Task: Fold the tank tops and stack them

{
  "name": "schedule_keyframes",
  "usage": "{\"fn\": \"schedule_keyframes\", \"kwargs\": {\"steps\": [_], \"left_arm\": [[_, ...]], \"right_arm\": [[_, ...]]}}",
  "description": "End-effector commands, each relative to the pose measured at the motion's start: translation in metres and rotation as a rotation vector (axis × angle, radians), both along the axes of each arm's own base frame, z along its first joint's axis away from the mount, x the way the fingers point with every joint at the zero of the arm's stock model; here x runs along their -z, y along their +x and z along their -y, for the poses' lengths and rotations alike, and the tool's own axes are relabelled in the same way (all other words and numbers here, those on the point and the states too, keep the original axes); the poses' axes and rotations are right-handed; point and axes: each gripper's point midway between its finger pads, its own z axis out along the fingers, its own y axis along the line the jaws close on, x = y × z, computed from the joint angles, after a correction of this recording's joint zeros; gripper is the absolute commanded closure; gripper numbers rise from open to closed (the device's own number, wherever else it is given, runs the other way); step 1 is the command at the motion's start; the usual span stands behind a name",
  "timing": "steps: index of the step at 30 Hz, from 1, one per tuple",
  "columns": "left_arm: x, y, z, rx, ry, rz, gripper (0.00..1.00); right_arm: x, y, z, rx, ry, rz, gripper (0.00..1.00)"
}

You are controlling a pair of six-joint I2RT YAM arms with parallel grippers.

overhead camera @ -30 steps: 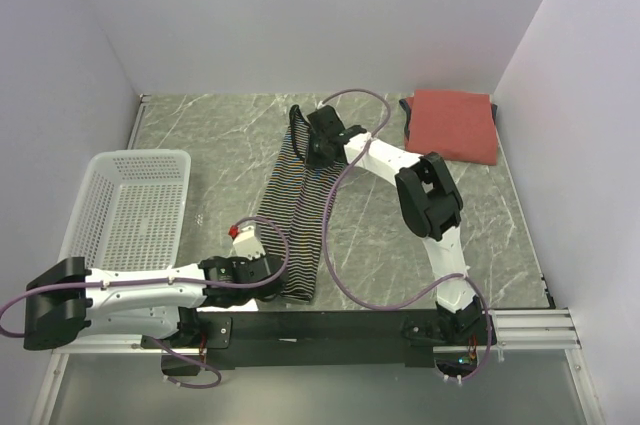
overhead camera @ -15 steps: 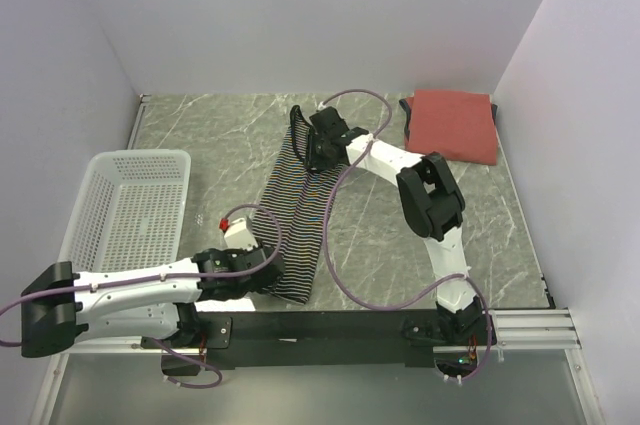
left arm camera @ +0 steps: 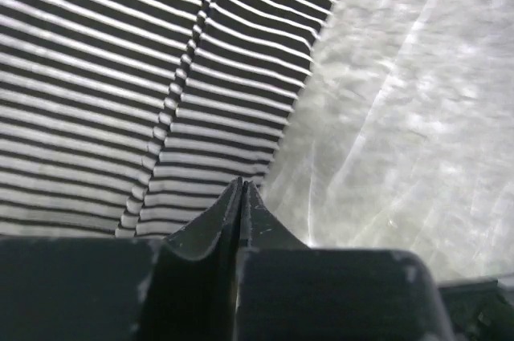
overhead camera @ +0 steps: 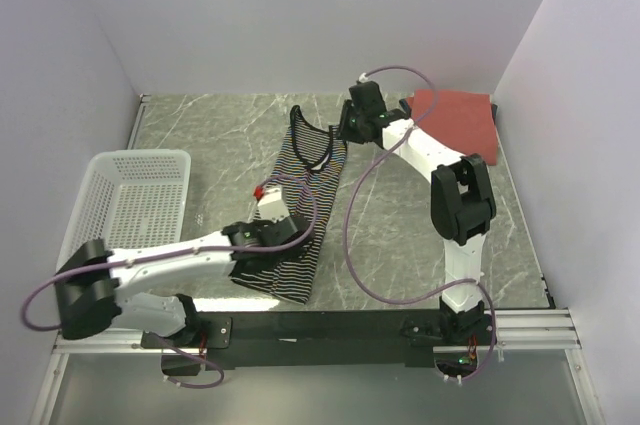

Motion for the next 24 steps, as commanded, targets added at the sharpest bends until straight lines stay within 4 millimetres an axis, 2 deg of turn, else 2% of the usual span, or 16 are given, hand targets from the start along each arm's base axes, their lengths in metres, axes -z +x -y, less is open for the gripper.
{"fn": "schedule_keyframes", "kwargs": {"steps": [1, 2, 3, 5, 7, 8, 10, 12, 15, 16, 17, 20, 21, 22, 24], "left_arm": [[0.015, 0.016, 0.02, 0.083, 0.007, -0.019, 0.96], [0.03, 0.015, 0.022, 0.11, 0.024, -0.059, 0.96], [0.037, 0.023, 0.022, 0.095, 0.011, -0.063, 0.97], [0.057, 0.024, 0.022, 0.11, 0.03, -0.103, 0.98], [0.068, 0.024, 0.028, 0.126, 0.022, -0.119, 0.99], [0.08, 0.021, 0.028, 0.132, 0.041, -0.146, 0.99], [0.089, 0.017, 0.034, 0.144, 0.022, -0.175, 0.99], [0.101, 0.009, 0.031, 0.152, 0.022, -0.209, 0.99], [0.113, 0.001, 0.025, 0.149, 0.018, -0.24, 0.99], [0.114, -0.001, 0.025, 0.147, 0.016, -0.245, 0.99], [0.119, -0.005, 0.021, 0.148, 0.023, -0.257, 0.99], [0.121, -0.012, 0.023, 0.161, 0.009, -0.273, 0.99], [0.121, -0.015, 0.025, 0.171, 0.003, -0.275, 0.99], [0.12, -0.016, 0.029, 0.177, -0.005, -0.277, 0.99], [0.118, -0.023, 0.04, 0.211, -0.002, -0.28, 0.99]], "right_arm": [[0.008, -0.013, 0.001, -0.021, 0.018, -0.032, 0.62], [0.006, -0.013, -0.002, -0.029, 0.039, -0.014, 0.62], [0.011, -0.015, -0.003, -0.036, 0.046, -0.019, 0.62], [0.029, -0.02, -0.004, -0.046, 0.042, -0.051, 0.61], [0.037, -0.017, -0.004, -0.047, 0.034, -0.066, 0.6], [0.053, -0.018, -0.002, -0.042, 0.009, -0.101, 0.59], [0.061, -0.014, 0.001, -0.025, -0.012, -0.118, 0.56], [0.07, -0.009, 0.013, 0.012, -0.033, -0.123, 0.51], [0.083, -0.003, 0.026, 0.045, -0.025, -0.141, 0.48], [0.081, 0.003, 0.027, 0.05, -0.02, -0.139, 0.5], [0.091, 0.004, 0.029, 0.052, -0.025, -0.161, 0.51], [0.098, 0.012, 0.032, 0.051, -0.011, -0.171, 0.57], [0.098, 0.015, 0.033, 0.054, -0.009, -0.17, 0.64], [0.094, 0.021, 0.033, 0.051, 0.0, -0.16, 0.68], [0.098, 0.025, 0.034, 0.049, 0.003, -0.171, 0.76]]}}
